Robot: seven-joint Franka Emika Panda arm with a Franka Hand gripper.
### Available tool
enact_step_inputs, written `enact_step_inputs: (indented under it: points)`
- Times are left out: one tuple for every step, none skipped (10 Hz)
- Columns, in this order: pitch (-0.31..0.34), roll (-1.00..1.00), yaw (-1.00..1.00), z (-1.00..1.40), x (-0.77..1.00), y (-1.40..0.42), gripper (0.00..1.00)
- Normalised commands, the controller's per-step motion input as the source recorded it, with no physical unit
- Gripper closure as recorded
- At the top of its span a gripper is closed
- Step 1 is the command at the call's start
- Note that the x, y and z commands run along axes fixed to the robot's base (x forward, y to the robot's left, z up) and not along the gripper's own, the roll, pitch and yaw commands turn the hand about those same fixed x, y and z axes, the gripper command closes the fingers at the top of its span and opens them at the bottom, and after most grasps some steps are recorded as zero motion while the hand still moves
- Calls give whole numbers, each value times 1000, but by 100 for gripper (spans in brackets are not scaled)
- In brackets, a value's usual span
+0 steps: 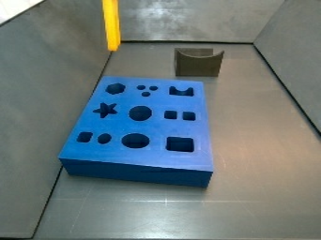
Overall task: Pick up the double-square object. Move up. Move to above the board. Insert the double-square object.
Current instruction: Move to above the board.
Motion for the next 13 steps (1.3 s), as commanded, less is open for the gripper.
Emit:
enact_step_inputs:
  points:
    - [95,43,12,1000,-53,133,100]
    - [83,35,7,1000,-41,111,100]
    - [80,32,5,1000,-35,102,100]
    - [74,30,1,1000,-24,84,100]
    - [71,29,-1,1000,-20,76,100]
    - [71,28,-3,868,-14,54,100]
    - [70,28,-4,752,-10,42,100]
    - [68,30,-4,599,-3,33,100]
    - [69,31,-5,521,-3,29,100]
    - [68,34,-6,365,-2,20,100]
    - [68,37,-7,249,-2,13,100]
    - [37,152,36,128,422,-1000,100]
    - [42,159,47,108,425,-1000,100]
